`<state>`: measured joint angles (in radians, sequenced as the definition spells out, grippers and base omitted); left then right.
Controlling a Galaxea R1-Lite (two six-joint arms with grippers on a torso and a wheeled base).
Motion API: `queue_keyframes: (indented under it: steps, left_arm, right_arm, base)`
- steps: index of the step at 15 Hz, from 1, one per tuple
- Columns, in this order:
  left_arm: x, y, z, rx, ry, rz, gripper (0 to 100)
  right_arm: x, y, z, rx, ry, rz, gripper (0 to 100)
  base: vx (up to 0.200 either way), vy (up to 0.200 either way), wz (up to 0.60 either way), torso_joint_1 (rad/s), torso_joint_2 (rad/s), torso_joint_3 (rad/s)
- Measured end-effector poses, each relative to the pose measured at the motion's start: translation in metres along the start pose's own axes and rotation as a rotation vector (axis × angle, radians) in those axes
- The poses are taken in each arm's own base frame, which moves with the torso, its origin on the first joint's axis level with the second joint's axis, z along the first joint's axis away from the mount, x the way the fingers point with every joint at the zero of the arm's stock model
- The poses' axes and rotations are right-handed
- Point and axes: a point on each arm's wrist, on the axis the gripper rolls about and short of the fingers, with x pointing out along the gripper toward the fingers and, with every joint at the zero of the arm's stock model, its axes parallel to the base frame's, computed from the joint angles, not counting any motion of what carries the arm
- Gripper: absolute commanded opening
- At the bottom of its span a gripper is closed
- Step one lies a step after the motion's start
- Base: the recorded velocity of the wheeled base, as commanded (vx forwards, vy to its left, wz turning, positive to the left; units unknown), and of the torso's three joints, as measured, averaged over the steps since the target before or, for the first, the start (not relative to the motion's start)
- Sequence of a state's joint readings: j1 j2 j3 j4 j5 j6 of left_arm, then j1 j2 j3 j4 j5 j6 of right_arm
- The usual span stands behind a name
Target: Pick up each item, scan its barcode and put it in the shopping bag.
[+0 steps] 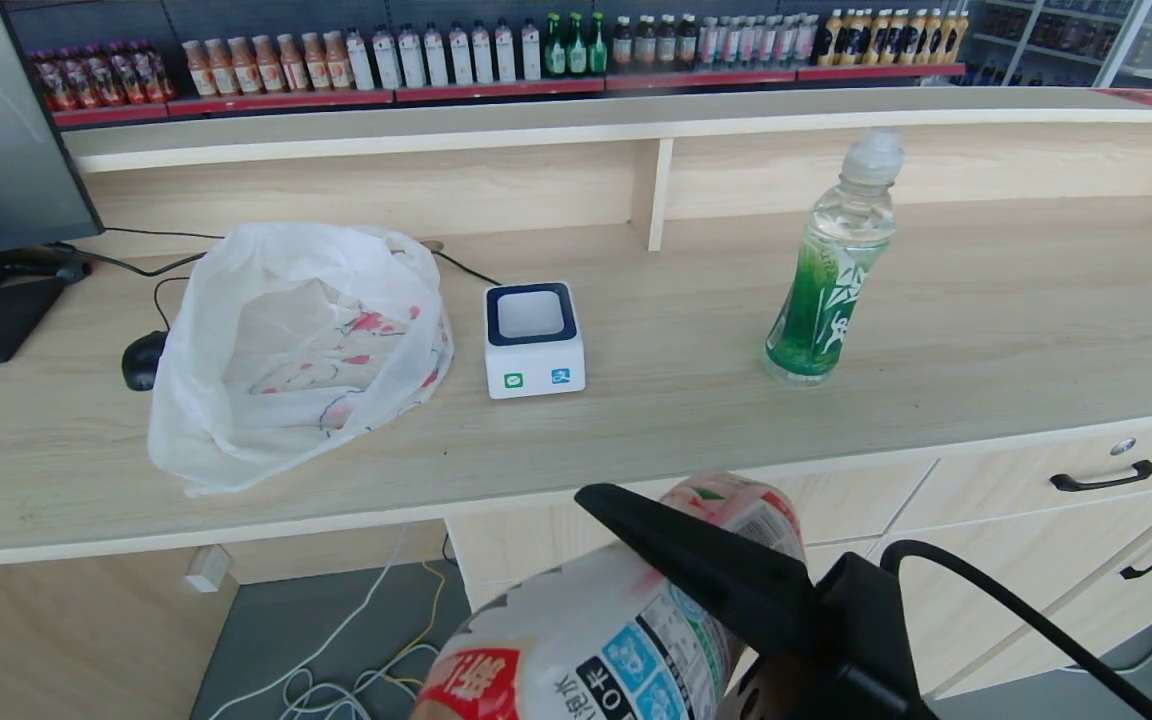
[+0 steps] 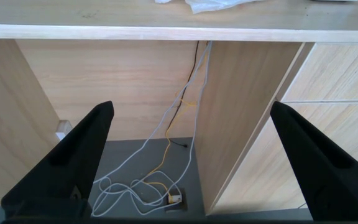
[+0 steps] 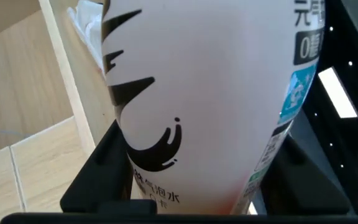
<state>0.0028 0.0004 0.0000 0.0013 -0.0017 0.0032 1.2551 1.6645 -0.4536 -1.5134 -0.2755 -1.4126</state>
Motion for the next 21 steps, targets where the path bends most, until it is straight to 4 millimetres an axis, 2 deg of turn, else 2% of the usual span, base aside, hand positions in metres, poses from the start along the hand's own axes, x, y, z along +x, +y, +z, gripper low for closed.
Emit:
queue_keyframes:
  steps: [7, 14, 18, 21]
  left_arm:
    - [0.0, 0.0, 0.0, 0.0, 0.0, 0.0, 100]
    - [0.0, 0.0, 0.0, 0.0, 0.0, 0.0, 100]
    - [0.0, 0.0, 0.0, 0.0, -0.001, 0.0, 100]
    - [0.0, 0.0, 0.0, 0.0, 0.0, 0.0, 100]
  right_arm:
    - [-0.001, -0.006, 0.002, -0.219, -0.015, -0.056, 0]
    - [-0.001, -0.008, 0.005, -0.3, -0.066, -0.065, 0]
    - [0.001, -0.013, 0.008, -0.46, -0.075, -0.096, 0]
    - [-0.001, -0.017, 0.014, -0.458, -0.093, -0.116, 0]
  base:
    - [0.0, 0.0, 0.0, 0.0, 0.0, 0.0]
    - [0.0, 0.0, 0.0, 0.0, 0.0, 0.0]
    - [0.0, 0.0, 0.0, 0.0, 0.0, 0.0]
    - [0.0, 0.0, 0.0, 0.0, 0.0, 0.0]
